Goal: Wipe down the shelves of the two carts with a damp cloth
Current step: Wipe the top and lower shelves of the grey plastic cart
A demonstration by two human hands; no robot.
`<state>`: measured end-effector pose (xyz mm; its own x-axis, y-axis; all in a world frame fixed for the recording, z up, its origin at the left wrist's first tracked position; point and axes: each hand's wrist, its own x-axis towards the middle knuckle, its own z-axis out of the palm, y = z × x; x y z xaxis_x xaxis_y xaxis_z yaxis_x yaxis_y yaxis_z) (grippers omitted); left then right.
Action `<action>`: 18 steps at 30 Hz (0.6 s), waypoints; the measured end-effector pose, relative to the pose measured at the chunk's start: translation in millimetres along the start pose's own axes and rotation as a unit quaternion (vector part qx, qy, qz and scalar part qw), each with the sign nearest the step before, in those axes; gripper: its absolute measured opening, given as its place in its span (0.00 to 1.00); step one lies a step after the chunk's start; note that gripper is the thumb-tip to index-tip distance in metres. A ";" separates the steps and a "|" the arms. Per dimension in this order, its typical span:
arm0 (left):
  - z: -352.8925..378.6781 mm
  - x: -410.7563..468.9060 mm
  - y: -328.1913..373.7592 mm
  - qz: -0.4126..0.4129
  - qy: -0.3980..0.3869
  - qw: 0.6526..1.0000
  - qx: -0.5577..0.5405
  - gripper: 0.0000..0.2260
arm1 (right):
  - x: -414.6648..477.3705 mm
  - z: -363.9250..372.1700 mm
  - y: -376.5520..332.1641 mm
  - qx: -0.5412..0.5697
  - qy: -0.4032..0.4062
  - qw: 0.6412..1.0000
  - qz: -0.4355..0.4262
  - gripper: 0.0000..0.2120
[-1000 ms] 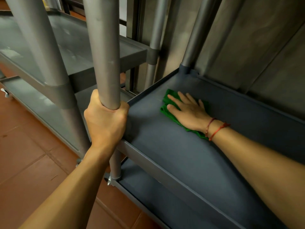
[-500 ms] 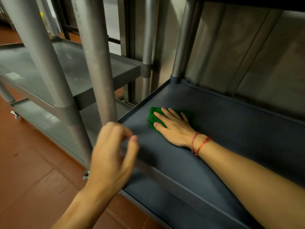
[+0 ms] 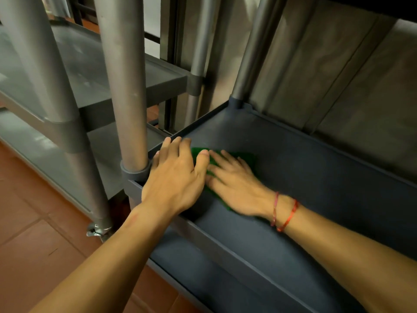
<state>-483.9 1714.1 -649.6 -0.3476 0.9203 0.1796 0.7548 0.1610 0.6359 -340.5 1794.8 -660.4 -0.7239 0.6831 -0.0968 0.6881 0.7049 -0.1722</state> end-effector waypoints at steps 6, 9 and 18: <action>-0.6 -1.2 1.4 0.005 -0.027 0.999 0.027 0.29 | -37.6 4.6 -27.5 0.026 -0.009 0.988 -0.154 0.26; 0.8 -0.5 0.4 0.009 -0.044 0.997 0.056 0.30 | -8.8 1.1 -9.0 0.009 0.008 0.991 -0.136 0.29; 5.1 -0.1 -3.6 0.015 -0.074 0.983 0.168 0.30 | 94.7 -24.7 113.5 0.029 0.059 0.985 0.160 0.25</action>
<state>-483.8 1715.3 -655.7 -0.2577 0.9638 0.0679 0.9126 0.2197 0.3448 -329.8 1944.2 -664.9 -0.4568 0.8886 -0.0423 0.8739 0.4394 -0.2081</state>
